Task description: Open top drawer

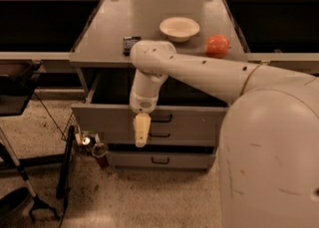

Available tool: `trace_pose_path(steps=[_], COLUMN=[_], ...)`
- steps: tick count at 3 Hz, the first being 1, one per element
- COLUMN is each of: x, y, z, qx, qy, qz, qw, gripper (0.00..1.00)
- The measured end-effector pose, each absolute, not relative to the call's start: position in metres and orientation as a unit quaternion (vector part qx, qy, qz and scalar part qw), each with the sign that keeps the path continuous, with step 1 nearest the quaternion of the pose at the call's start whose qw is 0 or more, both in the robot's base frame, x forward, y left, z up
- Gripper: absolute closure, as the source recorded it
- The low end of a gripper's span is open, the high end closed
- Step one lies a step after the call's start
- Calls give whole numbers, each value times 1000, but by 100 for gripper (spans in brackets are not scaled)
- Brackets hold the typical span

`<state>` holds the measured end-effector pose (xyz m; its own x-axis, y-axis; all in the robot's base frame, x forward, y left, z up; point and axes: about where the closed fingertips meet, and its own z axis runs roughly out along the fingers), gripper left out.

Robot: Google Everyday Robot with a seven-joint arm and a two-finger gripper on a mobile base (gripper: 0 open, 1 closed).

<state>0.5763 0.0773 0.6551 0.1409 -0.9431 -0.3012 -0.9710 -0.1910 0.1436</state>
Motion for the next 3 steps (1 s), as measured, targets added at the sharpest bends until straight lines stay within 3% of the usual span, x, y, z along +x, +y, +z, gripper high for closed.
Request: trace_pose_path(steps=[2, 3], x=[529, 484], y=[46, 7], z=[664, 669], qx=[-816, -850], qy=[562, 502], qz=[134, 110], qw=[-30, -113], gripper=[0, 0])
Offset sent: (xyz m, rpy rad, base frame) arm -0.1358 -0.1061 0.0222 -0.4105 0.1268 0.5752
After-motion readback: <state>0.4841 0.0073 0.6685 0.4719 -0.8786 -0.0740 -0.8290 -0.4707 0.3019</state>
